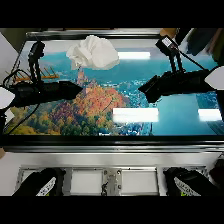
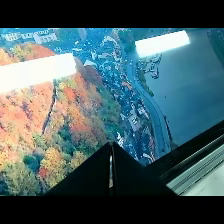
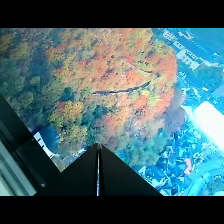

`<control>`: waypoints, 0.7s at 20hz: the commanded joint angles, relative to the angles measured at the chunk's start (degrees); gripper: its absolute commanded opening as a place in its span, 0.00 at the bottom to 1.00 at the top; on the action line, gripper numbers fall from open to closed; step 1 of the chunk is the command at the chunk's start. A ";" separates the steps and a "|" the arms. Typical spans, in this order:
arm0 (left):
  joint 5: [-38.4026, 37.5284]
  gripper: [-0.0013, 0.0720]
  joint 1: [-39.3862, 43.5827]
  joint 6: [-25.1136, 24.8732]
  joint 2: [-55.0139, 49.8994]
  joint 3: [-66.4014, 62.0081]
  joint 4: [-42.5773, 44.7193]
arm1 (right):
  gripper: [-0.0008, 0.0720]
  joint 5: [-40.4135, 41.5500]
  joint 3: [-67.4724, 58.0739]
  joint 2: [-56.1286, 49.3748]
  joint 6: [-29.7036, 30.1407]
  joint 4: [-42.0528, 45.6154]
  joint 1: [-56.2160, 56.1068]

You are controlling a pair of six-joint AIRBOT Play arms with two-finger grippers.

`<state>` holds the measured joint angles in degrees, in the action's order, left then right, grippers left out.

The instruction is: Fold the clothes and pants, and hang the long-sleeved shirts on hangers.

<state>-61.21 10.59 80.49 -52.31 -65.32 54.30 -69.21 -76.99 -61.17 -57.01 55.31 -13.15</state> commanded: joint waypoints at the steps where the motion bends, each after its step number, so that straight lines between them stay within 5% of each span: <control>1: 1.01 0.03 0.02 -0.02 -0.09 0.02 0.04 | 0.03 -0.02 0.02 -0.04 0.00 -0.02 -0.04; 4: 3.48 0.03 0.02 -0.02 -0.07 0.02 0.00 | 0.03 -0.02 0.02 -0.04 0.00 -0.02 -0.04; 5: 5.07 0.12 0.02 -0.28 -0.07 0.02 0.07 | 0.03 -0.02 0.02 -0.04 0.00 -0.02 -0.04; 6: 8.09 0.68 0.02 -1.01 -0.17 0.02 0.20 | 0.03 -0.02 0.02 -0.04 0.00 -0.02 -0.04; 7: 12.61 1.00 0.02 -1.55 -0.74 -0.04 0.17 | 0.03 -0.02 0.02 -0.04 0.00 -0.02 -0.04; 10: 23.96 1.00 0.02 -4.17 -7.02 -2.60 0.26 | 0.03 -0.02 0.02 -0.04 -0.02 -0.02 -0.04; 14: 25.49 1.00 0.02 -5.11 -27.80 -16.06 1.90 | 0.03 -0.02 0.02 -0.04 -0.02 -0.04 -0.04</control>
<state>-39.72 10.59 76.75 -68.31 -73.91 54.65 -69.21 -76.99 -61.17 -57.01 55.29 -13.15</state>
